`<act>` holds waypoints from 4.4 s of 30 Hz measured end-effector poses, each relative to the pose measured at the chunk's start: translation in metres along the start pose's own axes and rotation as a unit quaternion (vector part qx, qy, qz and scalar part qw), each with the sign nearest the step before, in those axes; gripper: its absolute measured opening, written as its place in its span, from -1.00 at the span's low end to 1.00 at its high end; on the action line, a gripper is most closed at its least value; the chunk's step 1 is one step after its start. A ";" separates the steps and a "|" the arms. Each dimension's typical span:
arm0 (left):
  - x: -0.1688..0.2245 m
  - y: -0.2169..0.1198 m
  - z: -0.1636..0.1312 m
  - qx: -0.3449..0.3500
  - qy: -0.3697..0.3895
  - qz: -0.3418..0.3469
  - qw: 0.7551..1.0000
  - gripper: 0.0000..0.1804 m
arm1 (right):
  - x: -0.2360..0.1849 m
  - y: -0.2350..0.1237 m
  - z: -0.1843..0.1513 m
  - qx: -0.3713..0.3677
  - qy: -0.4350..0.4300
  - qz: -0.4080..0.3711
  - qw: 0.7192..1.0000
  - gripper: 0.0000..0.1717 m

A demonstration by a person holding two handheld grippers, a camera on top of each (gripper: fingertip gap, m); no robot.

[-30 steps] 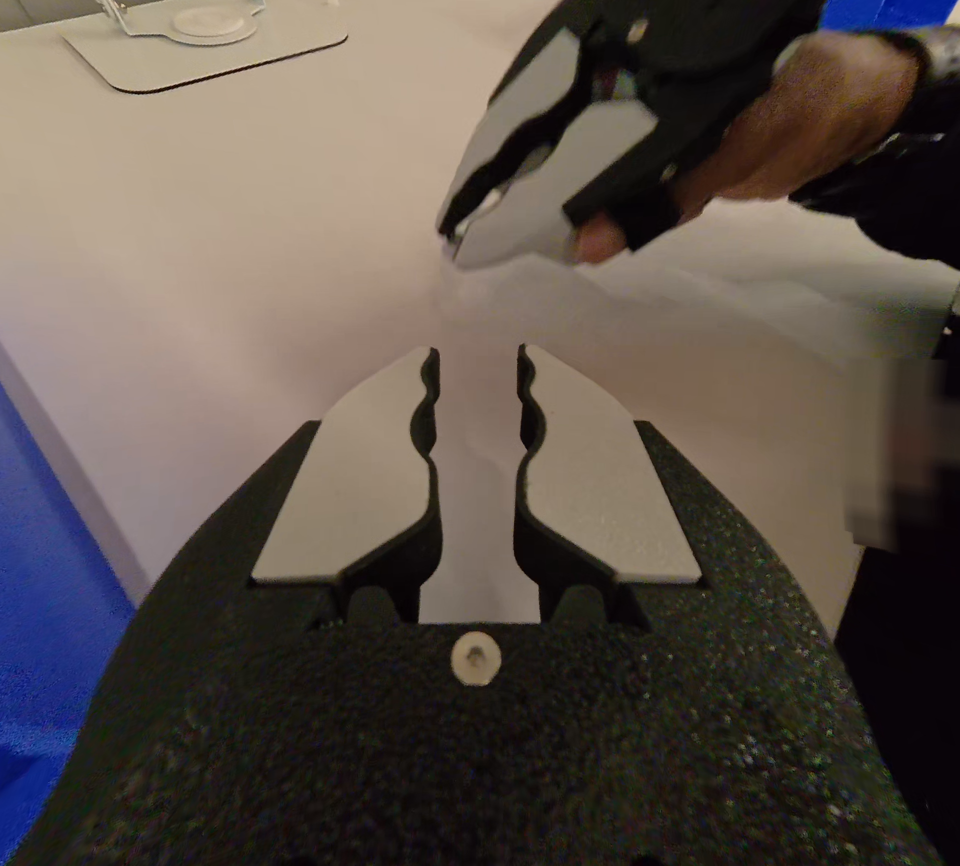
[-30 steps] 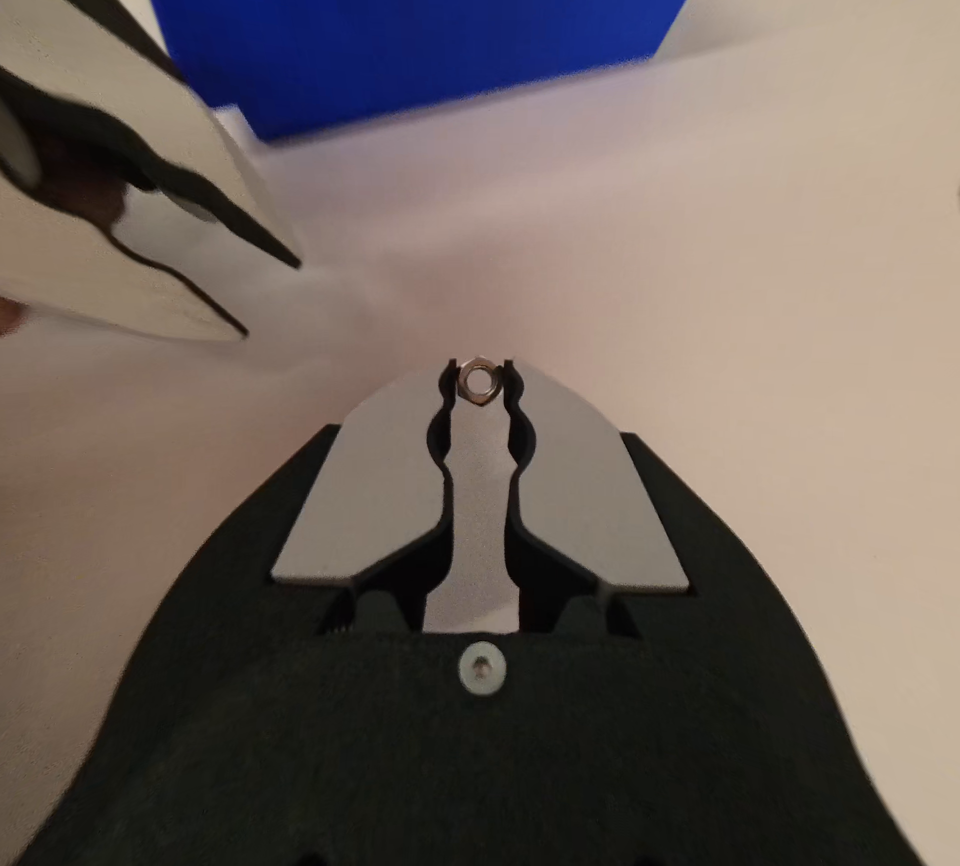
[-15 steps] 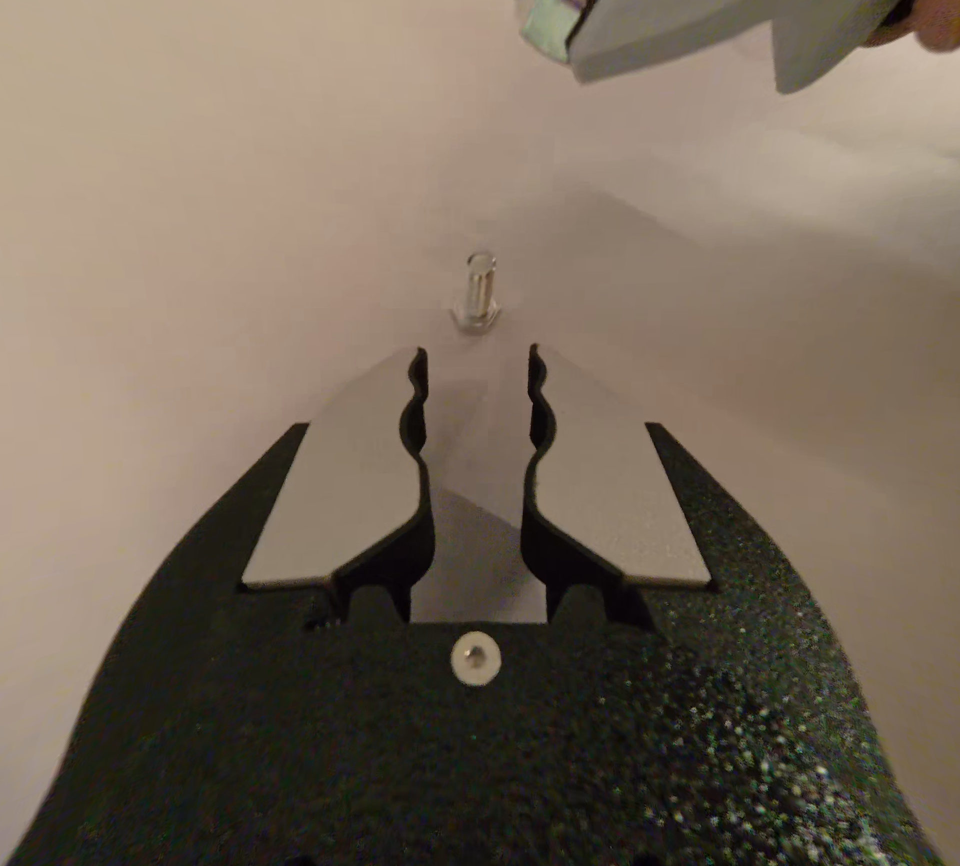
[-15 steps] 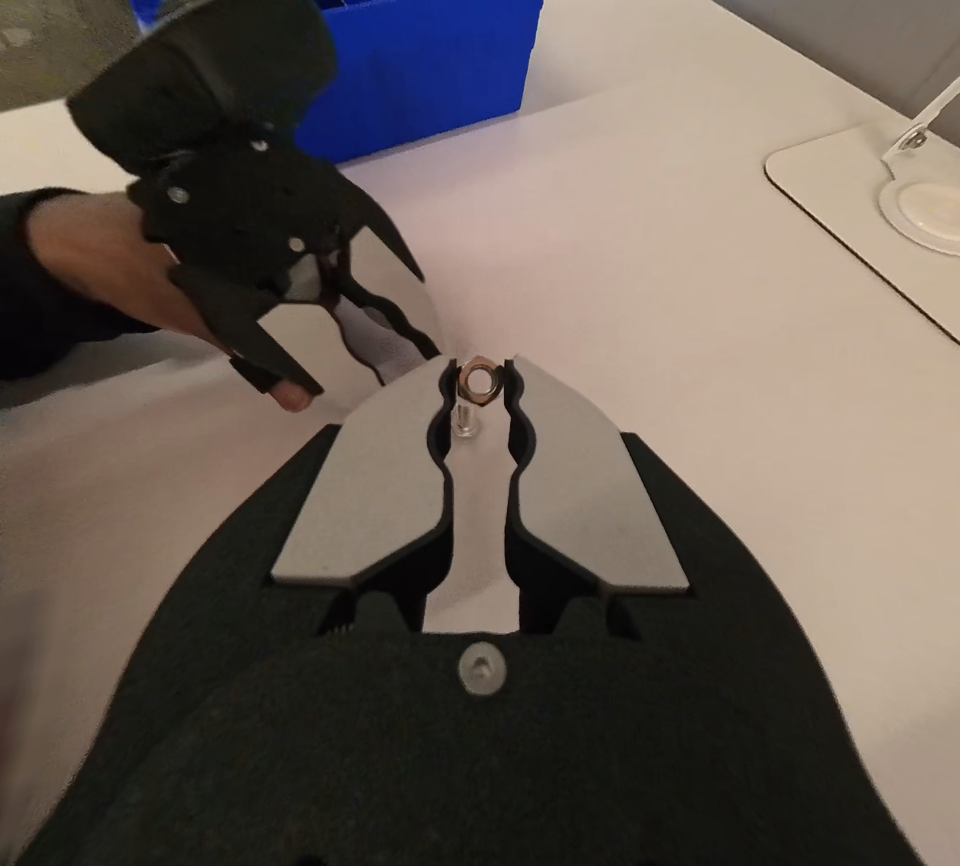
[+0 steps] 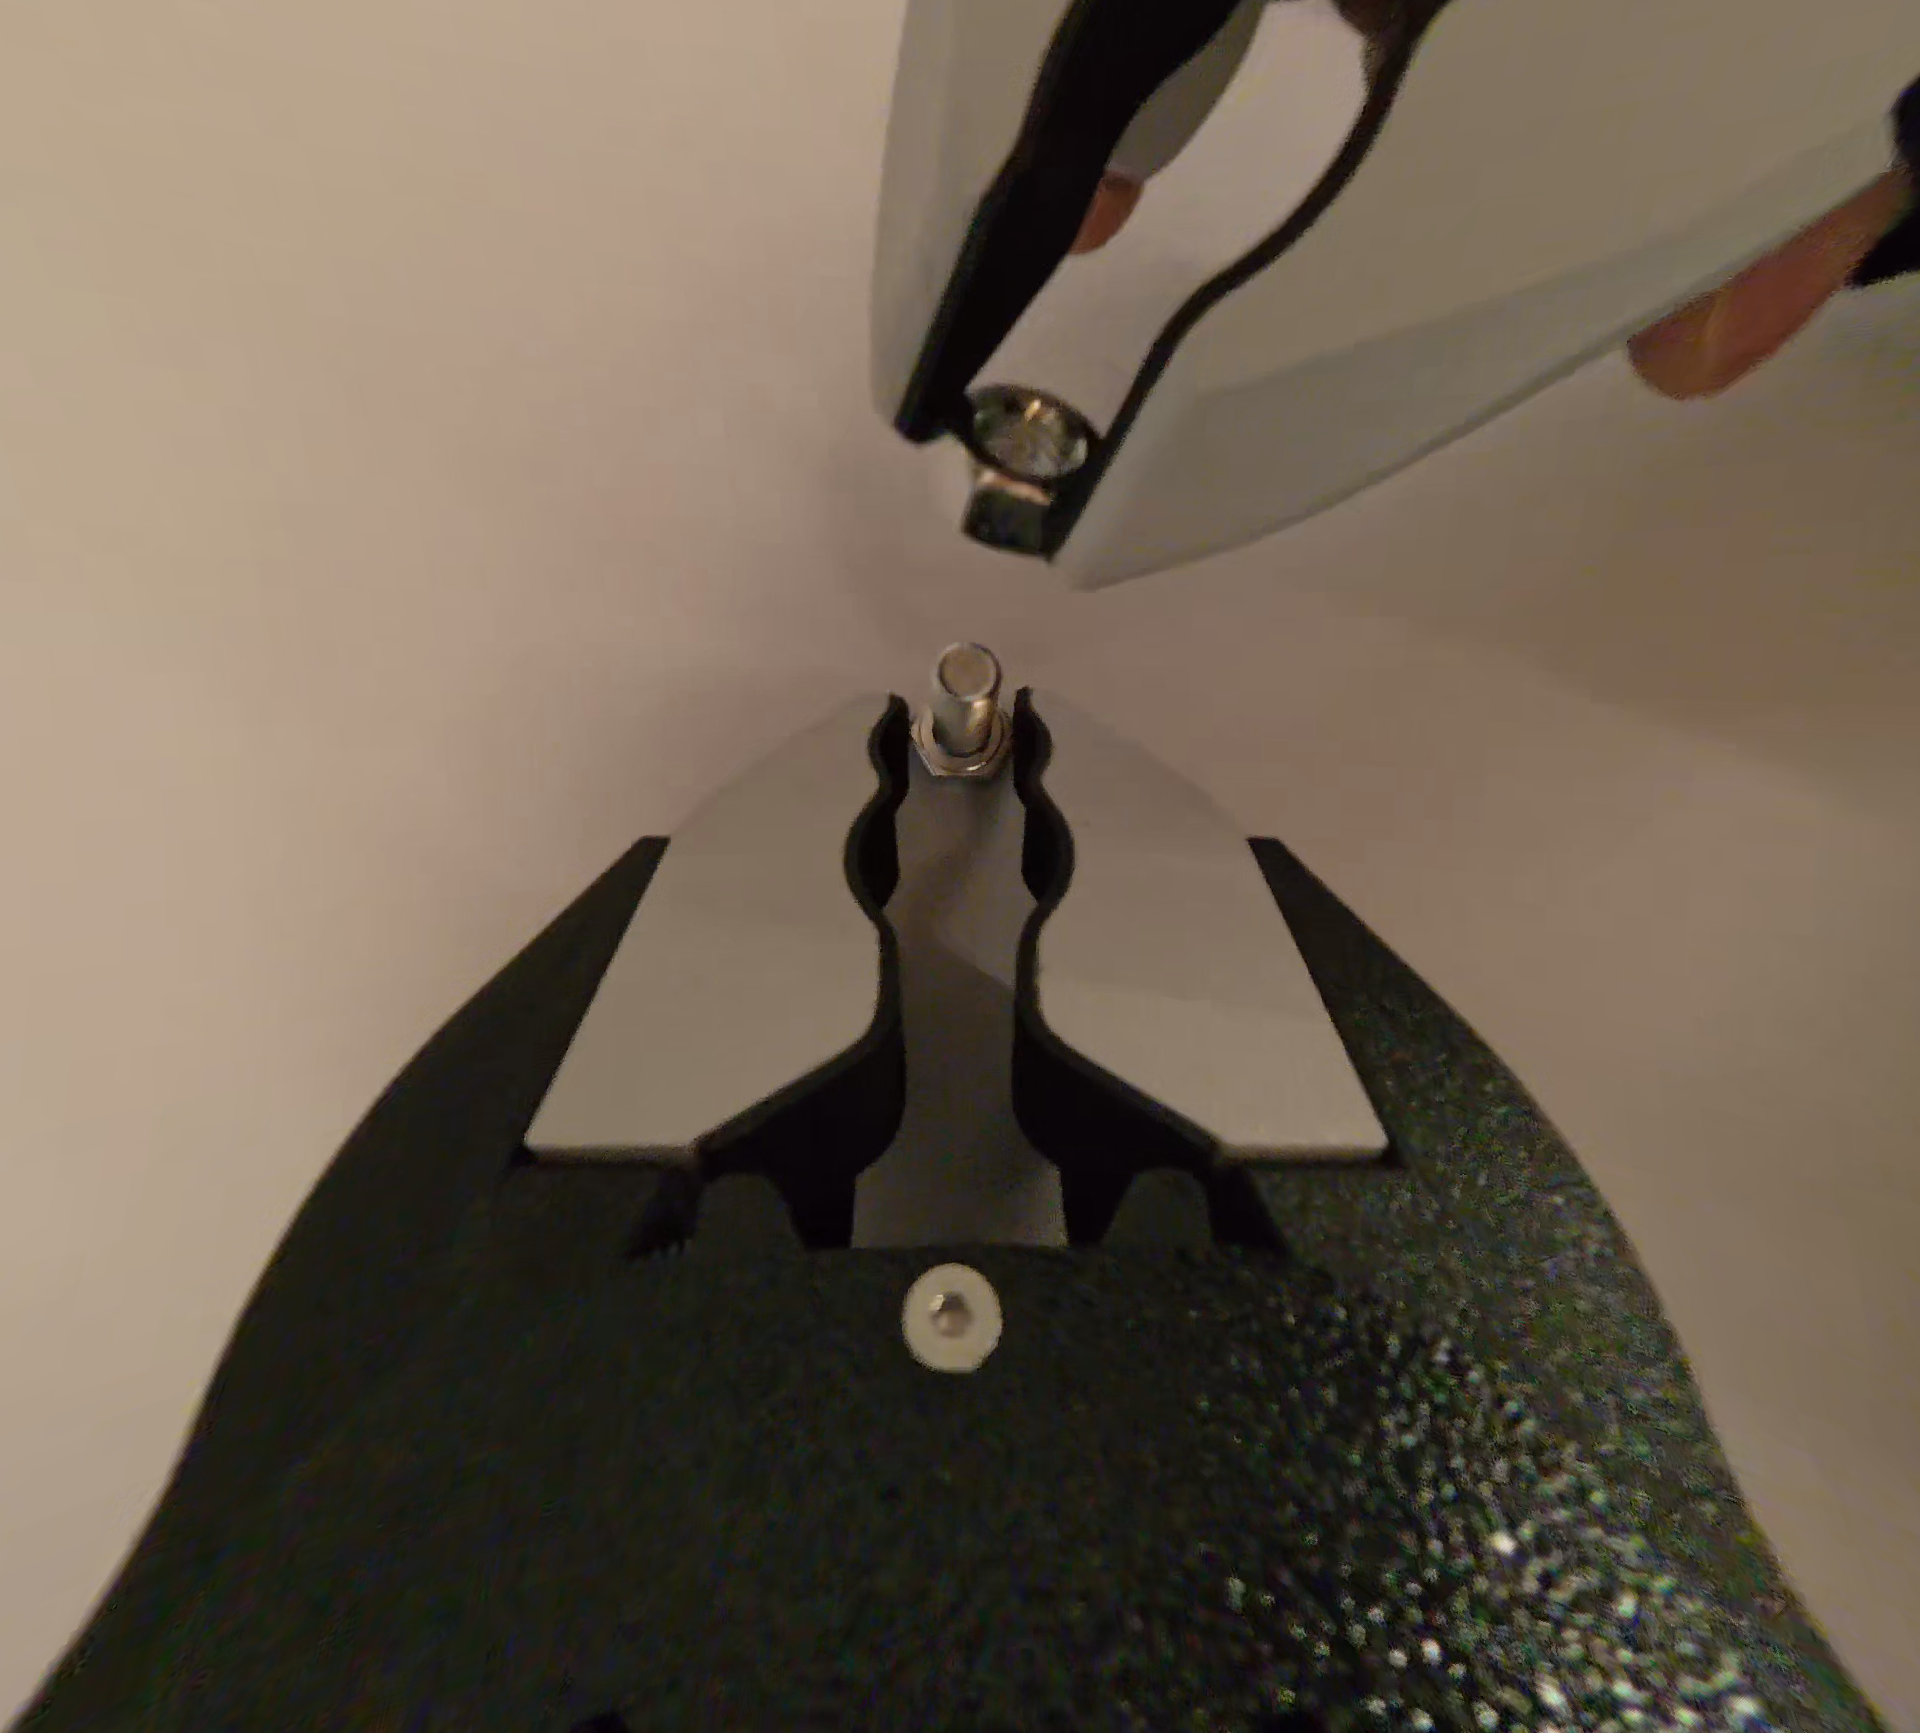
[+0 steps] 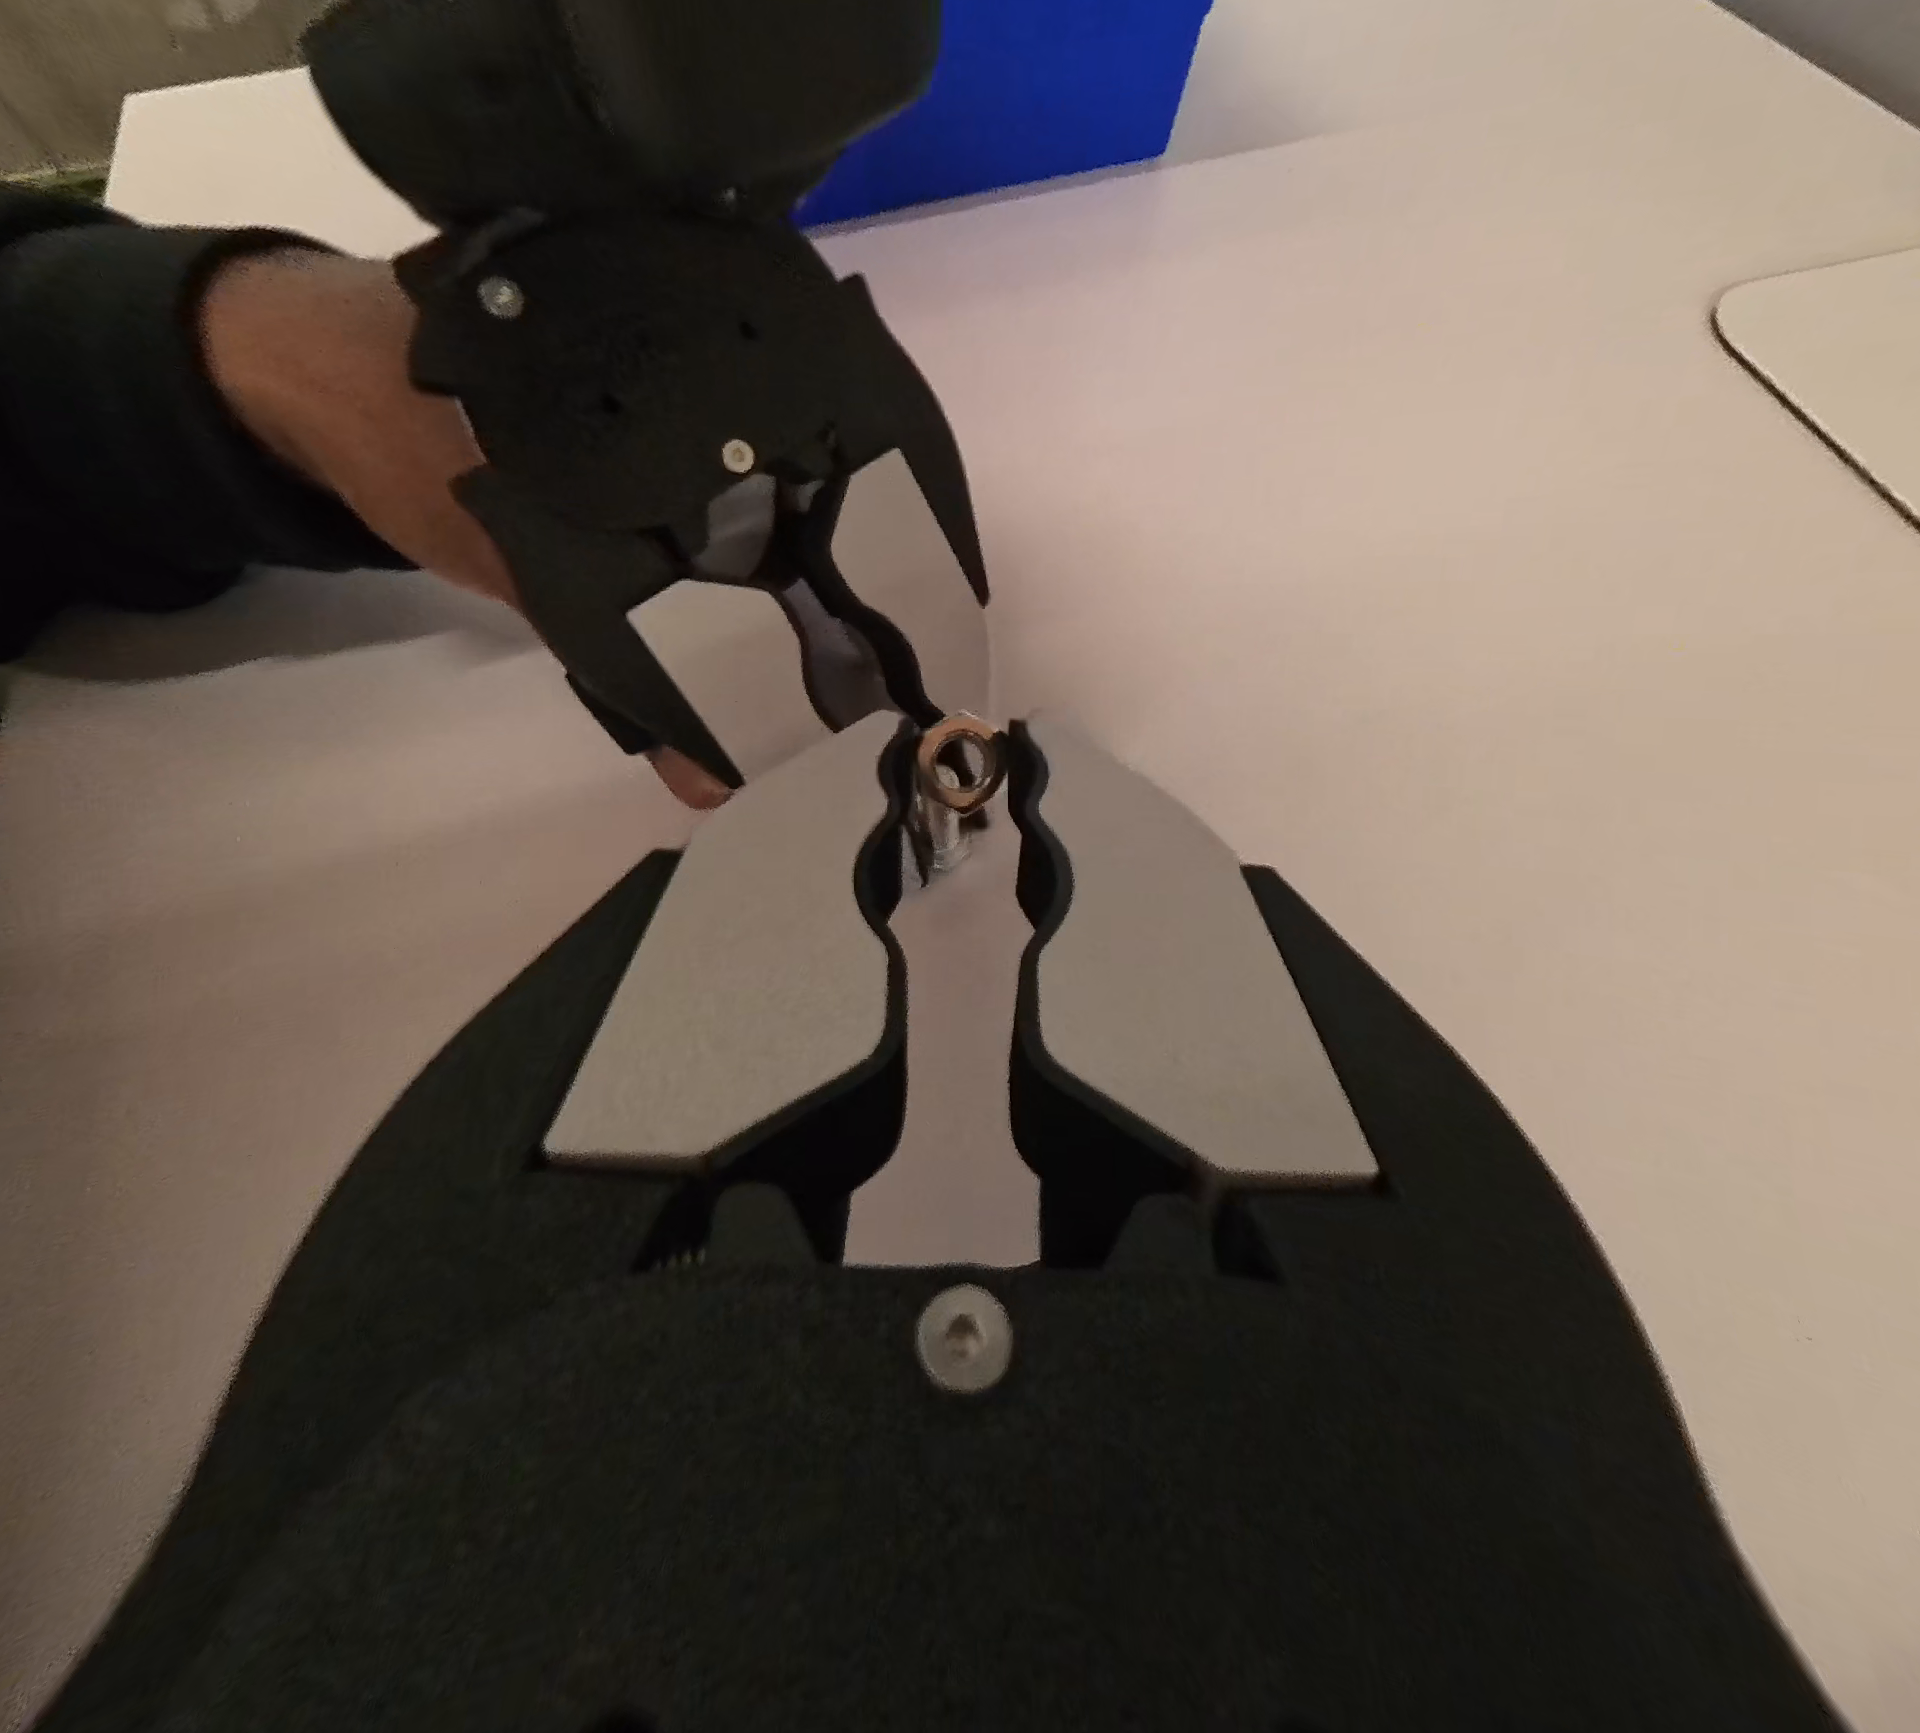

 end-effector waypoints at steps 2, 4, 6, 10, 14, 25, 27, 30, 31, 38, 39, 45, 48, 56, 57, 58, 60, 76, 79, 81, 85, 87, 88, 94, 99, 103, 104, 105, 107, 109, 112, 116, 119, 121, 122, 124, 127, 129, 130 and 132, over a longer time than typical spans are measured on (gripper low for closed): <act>0.002 0.002 0.002 0.002 0.013 -0.006 1.000 -0.80 | -0.003 0.000 -0.004 -0.008 0.001 0.018 1.000 -0.81; 0.004 0.003 0.004 0.003 0.021 -0.011 1.000 -0.79 | -0.006 0.000 -0.008 -0.018 0.004 0.033 0.999 -0.81; 0.005 0.004 0.005 0.004 0.027 -0.015 1.000 -0.79 | -0.008 0.000 -0.012 -0.033 0.005 0.040 0.999 -0.81; 0.009 0.005 0.005 0.006 0.040 -0.024 0.999 -0.79 | -0.008 0.003 -0.017 -0.057 -0.005 0.037 0.998 -0.81; 0.012 0.003 0.005 0.009 0.054 -0.033 0.998 -0.80 | -0.007 0.009 -0.021 -0.088 -0.015 0.032 0.996 -0.81; 0.015 0.002 0.004 0.012 0.061 -0.046 0.997 -0.79 | -0.009 0.013 -0.025 -0.156 -0.045 0.039 0.986 -0.80; 0.016 0.002 0.004 0.013 0.062 -0.045 0.997 -0.79 | -0.010 0.014 -0.025 -0.164 -0.050 0.041 0.984 -0.80; 0.016 0.002 0.003 0.013 0.062 -0.044 0.997 -0.79 | -0.010 0.014 -0.025 -0.179 -0.056 0.041 0.981 -0.80; 0.016 0.002 0.004 0.013 0.061 -0.044 0.997 -0.79 | -0.010 0.014 -0.025 -0.184 -0.057 0.042 0.980 -0.80; 0.015 0.000 0.001 0.015 0.048 -0.046 0.998 -0.75 | -0.011 0.017 -0.023 -0.190 -0.056 0.044 0.979 -0.80; 0.015 0.000 0.001 0.016 0.046 -0.047 0.998 -0.74 | -0.011 0.017 -0.023 -0.189 -0.054 0.044 0.980 -0.80; 0.016 -0.001 0.002 0.018 0.043 -0.054 0.997 -0.71 | -0.010 0.016 -0.028 -0.200 -0.057 0.034 0.978 -0.78; 0.016 -0.001 0.001 0.018 0.044 -0.052 0.998 -0.71 | -0.010 0.016 -0.028 -0.197 -0.056 0.036 0.978 -0.79; 0.014 -0.001 0.002 0.017 0.037 -0.046 0.998 -0.73 | -0.007 0.012 -0.034 -0.180 -0.047 0.039 0.982 -0.81; 0.014 -0.002 0.002 0.018 0.029 -0.046 0.998 -0.72 | -0.007 0.011 -0.035 -0.177 -0.049 0.040 0.982 -0.81; 0.013 -0.003 0.002 0.022 0.021 -0.048 0.998 -0.72 | -0.007 0.011 -0.036 -0.173 -0.049 0.041 0.983 -0.81; 0.012 -0.004 0.002 0.025 0.013 -0.052 0.998 -0.72 | -0.007 0.011 -0.036 -0.166 -0.043 0.042 0.984 -0.81; 0.006 -0.024 0.006 0.092 -0.021 -0.095 0.991 -0.63 | 0.004 0.013 -0.017 -0.030 0.066 0.056 0.996 -0.89; -0.006 -0.037 0.019 0.172 -0.043 -0.080 0.981 -0.60 | 0.012 -0.007 0.006 0.149 0.164 0.101 0.970 -0.89; -0.015 -0.050 0.031 0.245 -0.063 -0.062 0.965 -0.60 | 0.010 -0.025 0.020 0.259 0.205 0.153 0.931 -0.89; -0.019 -0.068 0.051 0.352 -0.093 -0.065 0.929 -0.65 | 0.005 -0.041 0.031 0.345 0.226 0.201 0.888 -0.90; -0.012 -0.071 0.058 0.382 -0.079 -0.070 0.918 -0.68 | 0.000 -0.040 0.034 0.353 0.219 0.213 0.884 -0.89; -0.009 -0.071 0.060 0.390 -0.070 -0.067 0.916 -0.68 | -0.002 -0.040 0.035 0.356 0.215 0.219 0.883 -0.89; 0.003 -0.067 0.066 0.400 -0.060 -0.079 0.911 -0.68 | -0.016 -0.036 0.038 0.360 0.182 0.230 0.886 -0.89; 0.003 -0.069 0.067 0.407 -0.074 -0.093 0.906 -0.68 | -0.015 -0.040 0.040 0.375 0.176 0.229 0.881 -0.90; 0.002 -0.073 0.069 0.419 -0.083 -0.099 0.899 -0.70 | -0.015 -0.041 0.041 0.378 0.173 0.227 0.881 -0.90; 0.002 -0.073 0.068 0.419 -0.084 -0.100 0.898 -0.70 | -0.014 -0.041 0.041 0.379 0.172 0.227 0.880 -0.90; 0.002 -0.073 0.068 0.420 -0.085 -0.102 0.898 -0.71 | -0.015 -0.041 0.041 0.380 0.171 0.227 0.880 -0.90; 0.003 -0.074 0.069 0.423 -0.088 -0.106 0.895 -0.72 | -0.015 -0.041 0.042 0.384 0.170 0.228 0.878 -0.89; 0.003 -0.075 0.070 0.428 -0.092 -0.111 0.892 -0.73 | -0.015 -0.040 0.042 0.386 0.170 0.228 0.878 -0.89; 0.004 -0.075 0.070 0.429 -0.095 -0.114 0.891 -0.76 | -0.015 -0.040 0.042 0.386 0.168 0.226 0.879 -0.89; 0.004 -0.075 0.069 0.426 -0.088 -0.113 0.894 -0.80 | -0.016 -0.039 0.041 0.380 0.161 0.222 0.883 -0.89; 0.004 -0.074 0.066 0.411 -0.062 -0.100 0.904 -0.81 | -0.017 -0.036 0.036 0.358 0.147 0.219 0.896 -0.89; 0.002 -0.072 0.062 0.393 -0.040 -0.081 0.915 -0.81 | -0.014 -0.032 0.029 0.316 0.125 0.202 0.918 -0.88; 0.000 -0.071 0.059 0.382 -0.030 -0.068 0.921 -0.81 | -0.010 -0.031 0.025 0.293 0.110 0.183 0.932 -0.85; -0.011 -0.068 0.051 0.353 -0.022 -0.037 0.935 -0.81 | 0.001 -0.031 0.018 0.244 0.086 0.144 0.955 -0.73; -0.027 -0.063 0.038 0.306 -0.015 0.012 0.952 -0.81 | 0.010 -0.023 0.003 0.148 0.066 0.129 0.978 -0.71; -0.034 -0.062 0.034 0.291 -0.020 0.029 0.956 -0.81 | 0.013 -0.011 -0.013 0.060 0.042 0.122 0.990 -0.70; -0.037 -0.062 0.032 0.286 -0.025 0.033 0.957 -0.81 | 0.016 -0.004 -0.022 0.013 0.025 0.113 0.993 -0.70; -0.041 -0.060 0.029 0.276 -0.035 0.040 0.960 -0.81 | 0.022 0.008 -0.039 -0.076 -0.011 0.089 0.993 -0.70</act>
Point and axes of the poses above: each gripper's, where its closed fingertips meet, y out along the fingers, z out of its top, x = y × z across the jaws, the point moved 2 cm from there along -y, back along the fingers, and after that the axes turned 10 degrees about z, right-handed, at the moved point
